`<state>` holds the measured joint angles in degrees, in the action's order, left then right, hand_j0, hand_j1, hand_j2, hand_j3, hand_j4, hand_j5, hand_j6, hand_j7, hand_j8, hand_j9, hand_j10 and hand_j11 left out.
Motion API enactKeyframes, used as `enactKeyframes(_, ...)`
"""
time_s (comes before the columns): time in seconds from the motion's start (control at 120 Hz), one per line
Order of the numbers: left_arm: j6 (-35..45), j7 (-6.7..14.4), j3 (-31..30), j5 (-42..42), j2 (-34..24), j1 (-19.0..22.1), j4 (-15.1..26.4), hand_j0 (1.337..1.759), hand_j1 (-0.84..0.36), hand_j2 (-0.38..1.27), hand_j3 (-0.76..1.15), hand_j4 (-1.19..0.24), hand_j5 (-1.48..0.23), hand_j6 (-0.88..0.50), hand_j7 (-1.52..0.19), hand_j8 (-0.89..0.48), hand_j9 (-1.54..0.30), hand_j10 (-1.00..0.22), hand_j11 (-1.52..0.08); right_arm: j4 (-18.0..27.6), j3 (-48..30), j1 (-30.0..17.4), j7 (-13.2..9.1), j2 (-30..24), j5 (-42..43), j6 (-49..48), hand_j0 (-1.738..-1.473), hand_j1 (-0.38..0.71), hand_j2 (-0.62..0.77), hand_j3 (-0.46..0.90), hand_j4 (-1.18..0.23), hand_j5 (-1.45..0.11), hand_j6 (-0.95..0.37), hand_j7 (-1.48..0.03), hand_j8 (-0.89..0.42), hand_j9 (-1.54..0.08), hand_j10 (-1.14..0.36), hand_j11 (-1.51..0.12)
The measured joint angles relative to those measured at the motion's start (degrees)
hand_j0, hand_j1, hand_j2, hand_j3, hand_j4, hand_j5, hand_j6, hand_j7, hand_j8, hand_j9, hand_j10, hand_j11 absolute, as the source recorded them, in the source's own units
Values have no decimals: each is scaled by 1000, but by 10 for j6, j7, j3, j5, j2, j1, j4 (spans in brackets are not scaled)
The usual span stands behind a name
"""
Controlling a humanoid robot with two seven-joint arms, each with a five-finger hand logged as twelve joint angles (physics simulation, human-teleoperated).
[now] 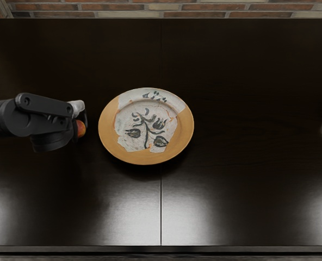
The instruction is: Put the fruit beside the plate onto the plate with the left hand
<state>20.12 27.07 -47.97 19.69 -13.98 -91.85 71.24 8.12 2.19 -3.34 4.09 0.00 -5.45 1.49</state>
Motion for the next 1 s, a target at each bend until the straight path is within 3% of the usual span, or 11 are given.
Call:
enactKeyframes(0.05, 1, -1, 0, 2, 1, 3, -1, 1650, -292, 185, 262, -792, -1083, -390, -1130, -422, -1172, -815, -1176, 0, 0, 0, 0, 0, 0, 0, -1658, -310, -7, 0, -33, -43, -33, -43, -33, -43, -33, -43)
enactKeyframes(0.167, 1, -2, 1, 2, 1, 4, -1, 1651, -291, 132, 370, -763, -1121, -346, -1154, -375, -1193, -821, -1196, 0, 0, 0, 0, 0, 0, 0, -1658, -310, -6, 0, -33, -43, -33, -43, -33, -43, -33, -43)
enactKeyframes(0.3, 0, -2, 2, -1, 0, 3, -1, 1646, -303, 141, 347, -743, -1135, -330, -1161, -365, -1199, -828, -1201, 0, 0, 0, 0, 0, 0, 0, -1658, -310, -6, 0, -33, -43, -33, -43, -33, -43, -33, -43)
enactKeyframes(0.392, -5, -3, 5, -5, -7, -2, 0, 1644, -273, 129, 222, -726, -1149, -324, -1161, -373, -1194, -835, -1197, 0, 0, 0, 0, 0, 0, 0, -1658, -310, -6, 0, -33, -43, -33, -43, -33, -43, -33, -43)
enactKeyframes(0.533, -23, -4, 10, -9, -29, -24, 4, 1645, -294, 235, 111, -742, -1143, -348, -1149, -395, -1184, -844, -1187, 0, 0, 0, 0, 0, 0, 0, -1658, -310, -6, 0, -33, -43, -33, -43, -33, -43, -33, -43)
enactKeyframes(0.658, -56, -4, 16, -10, -56, -54, 5, 1645, -303, 276, 60, -728, -1149, -333, -1150, -384, -1183, -846, -1186, 0, 0, 0, 0, 0, 0, 0, -1658, -310, -6, 0, -33, -43, -33, -43, -33, -43, -33, -43)
enactKeyframes(0.808, -113, -4, 42, -13, -85, -80, 6, 1646, -383, 449, 29, -683, -1160, -294, -1155, -335, -1181, -848, -1184, 0, 0, 0, 0, 0, 0, 0, -1658, -310, -7, 0, -33, -43, -33, -43, -33, -43, -33, -43)
enactKeyframes(0.9, -152, -4, 64, -19, -105, -99, 8, 1647, -353, 357, 18, -693, -1152, -306, -1156, -348, -1175, -852, -1179, 0, 0, 0, 0, 0, 0, 0, -1658, -310, -7, 0, -33, -43, -33, -43, -33, -43, -33, -43)
enactKeyframes(1.0, -196, -4, 94, -30, -115, -110, 10, 1647, -368, 409, 11, -686, -1156, -291, -1161, -340, -1174, -853, -1178, 0, 0, 0, 0, 0, 0, 0, -1658, -310, -7, 0, -33, -43, -33, -43, -33, -43, -33, -43)
